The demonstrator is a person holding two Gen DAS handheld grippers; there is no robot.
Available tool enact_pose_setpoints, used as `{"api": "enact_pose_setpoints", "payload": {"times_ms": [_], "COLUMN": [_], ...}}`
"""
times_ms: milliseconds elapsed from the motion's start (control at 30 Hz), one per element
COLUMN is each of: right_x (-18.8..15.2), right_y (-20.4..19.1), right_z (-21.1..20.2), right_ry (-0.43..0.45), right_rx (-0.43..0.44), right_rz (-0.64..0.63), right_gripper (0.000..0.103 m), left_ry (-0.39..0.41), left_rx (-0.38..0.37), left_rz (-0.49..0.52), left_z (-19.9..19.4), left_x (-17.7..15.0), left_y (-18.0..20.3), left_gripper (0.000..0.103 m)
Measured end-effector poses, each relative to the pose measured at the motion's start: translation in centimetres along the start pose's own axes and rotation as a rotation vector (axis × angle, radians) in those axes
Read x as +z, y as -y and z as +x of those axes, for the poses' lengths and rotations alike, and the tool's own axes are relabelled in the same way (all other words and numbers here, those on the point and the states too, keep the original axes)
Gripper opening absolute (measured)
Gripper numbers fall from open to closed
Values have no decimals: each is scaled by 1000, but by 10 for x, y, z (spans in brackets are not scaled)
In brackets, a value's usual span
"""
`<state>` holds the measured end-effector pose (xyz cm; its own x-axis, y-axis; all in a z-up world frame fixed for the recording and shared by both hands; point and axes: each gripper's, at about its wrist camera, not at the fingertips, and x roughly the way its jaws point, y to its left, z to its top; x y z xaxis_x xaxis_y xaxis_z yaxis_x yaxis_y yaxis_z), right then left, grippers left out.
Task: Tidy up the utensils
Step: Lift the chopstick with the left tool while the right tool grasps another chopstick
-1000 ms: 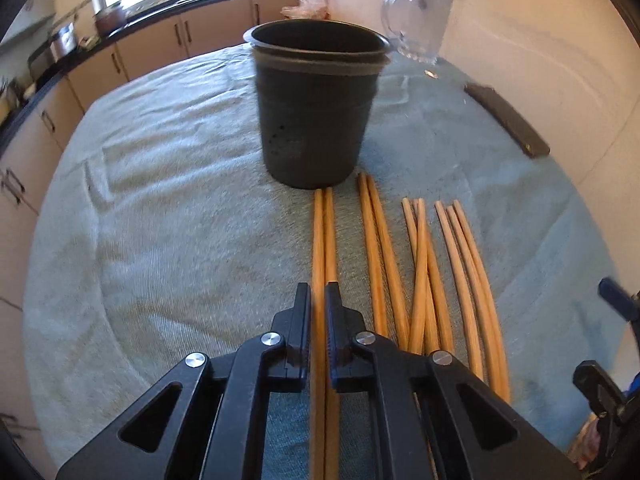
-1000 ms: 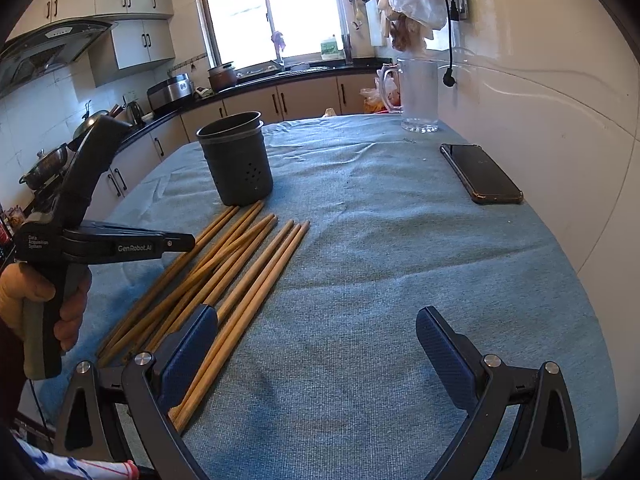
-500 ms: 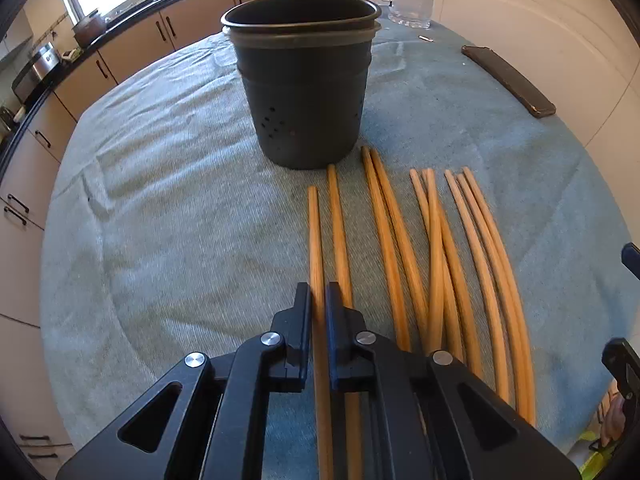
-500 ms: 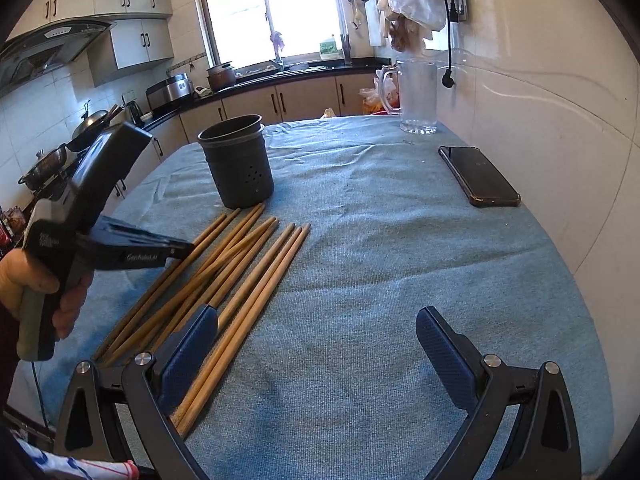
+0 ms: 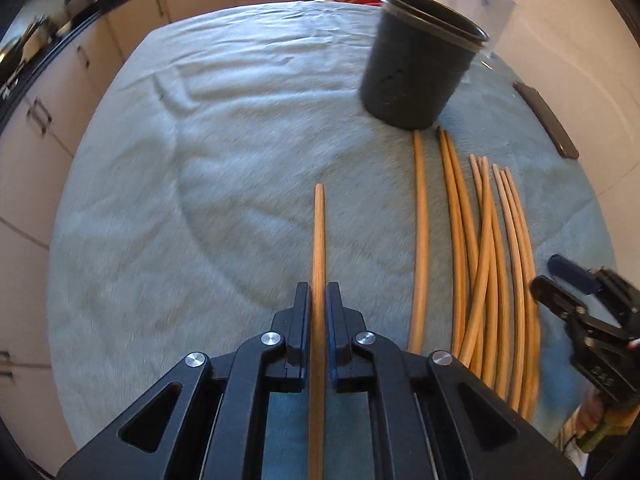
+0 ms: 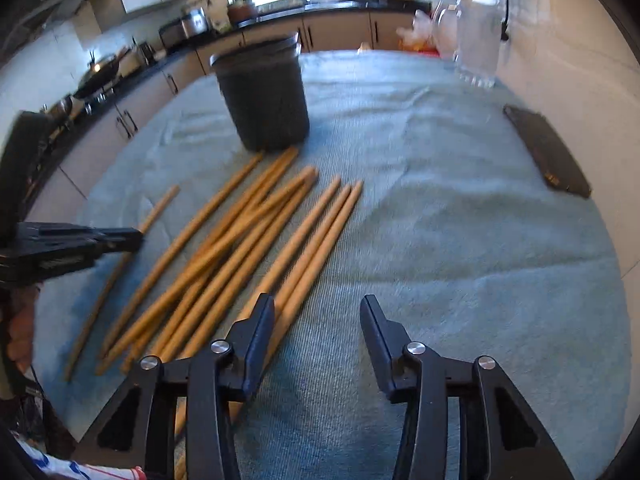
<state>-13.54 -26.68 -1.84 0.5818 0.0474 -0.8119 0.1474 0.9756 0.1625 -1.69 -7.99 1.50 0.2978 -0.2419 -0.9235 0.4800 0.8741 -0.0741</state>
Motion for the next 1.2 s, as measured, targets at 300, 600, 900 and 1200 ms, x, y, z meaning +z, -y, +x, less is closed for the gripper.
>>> {"api": "enact_pose_setpoints", "payload": {"times_ms": [300, 600, 900, 1200], "right_x": [-5, 11, -6, 13], "right_y": [-4, -11, 20, 35], "right_z": [-1, 9, -10, -1], "right_ry": [-46, -111, -162, -192], "right_rx": [-41, -95, -182, -144], "right_rz": [-27, -179, -445, -365], "right_gripper": [35, 19, 25, 41], "left_ry": [43, 55, 56, -20], "left_rx": [-31, -86, -62, 9], "left_rz": [-66, -233, -364, -271], "left_z": [-8, -9, -21, -9], "left_x": [-25, -33, -61, -29], "left_y": [-4, -16, -25, -9], "left_gripper": [7, 7, 7, 8]}}
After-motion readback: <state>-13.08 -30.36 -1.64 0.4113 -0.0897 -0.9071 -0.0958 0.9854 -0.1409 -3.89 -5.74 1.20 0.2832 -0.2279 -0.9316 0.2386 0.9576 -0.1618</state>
